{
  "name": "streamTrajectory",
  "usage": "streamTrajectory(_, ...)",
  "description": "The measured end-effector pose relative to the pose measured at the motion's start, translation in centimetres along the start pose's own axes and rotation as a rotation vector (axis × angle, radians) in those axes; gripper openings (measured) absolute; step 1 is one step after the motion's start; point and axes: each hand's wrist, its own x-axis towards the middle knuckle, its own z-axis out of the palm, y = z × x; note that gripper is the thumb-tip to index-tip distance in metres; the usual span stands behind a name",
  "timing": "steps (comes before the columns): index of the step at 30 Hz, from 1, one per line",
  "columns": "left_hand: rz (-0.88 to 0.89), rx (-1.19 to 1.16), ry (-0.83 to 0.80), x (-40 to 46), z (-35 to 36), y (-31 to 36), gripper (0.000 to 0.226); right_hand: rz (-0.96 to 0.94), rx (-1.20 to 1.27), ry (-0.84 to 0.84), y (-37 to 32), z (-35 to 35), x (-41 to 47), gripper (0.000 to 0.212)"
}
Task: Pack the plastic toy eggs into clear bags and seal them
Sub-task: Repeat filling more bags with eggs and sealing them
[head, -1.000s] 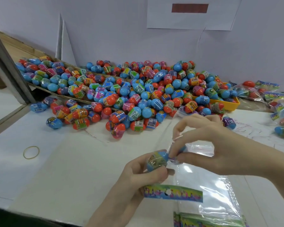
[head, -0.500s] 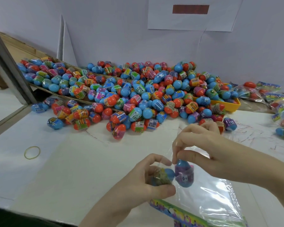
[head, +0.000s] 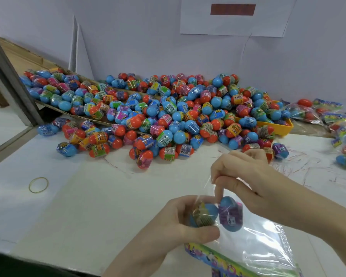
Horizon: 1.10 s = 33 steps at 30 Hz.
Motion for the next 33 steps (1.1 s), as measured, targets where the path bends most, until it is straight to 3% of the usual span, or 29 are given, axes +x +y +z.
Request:
streamTrajectory(5,0.032,0.104,0.0,0.0,-0.1,0.3,0.035,0.04,0.062,0.009,0.0,0.3,-0.1,0.015)
streamTrajectory(11,0.018,0.216,0.052,0.0,0.1,0.4,0.037,0.047,-0.042,0.044,0.1,0.5,-0.5,0.02)
streamTrajectory(16,-0.005,0.132,0.085,0.2,0.8,0.2,0.033,0.043,-0.143,0.029,0.1,0.2,-0.8,0.018)
streamTrajectory(20,0.021,0.031,0.102,0.3,0.9,-0.2,0.042,0.071,-0.077,0.033,0.0,0.1,-0.6,0.014)
streamTrajectory(23,0.015,-0.012,0.032,0.0,0.4,-0.2,0.051,0.111,0.016,-0.023,-0.3,-0.1,-0.6,0.012)
streamTrajectory(27,-0.029,0.08,-0.177,-0.6,-0.5,0.9,0.059,0.096,-0.104,-0.019,-0.6,-0.3,-0.7,0.014)
streamTrajectory(30,0.004,0.146,-0.167,-0.3,-0.3,1.3,0.049,0.029,-0.306,0.004,-1.5,0.3,-0.5,0.03)
streamTrajectory(32,0.023,0.215,-0.156,-0.2,0.0,1.4,0.04,-0.051,-0.357,0.157,-1.6,0.8,-0.6,0.022)
streamTrajectory(33,0.02,0.225,-0.166,-0.2,0.1,1.3,0.034,-0.06,-0.322,0.149,-1.6,0.8,-0.8,0.016)
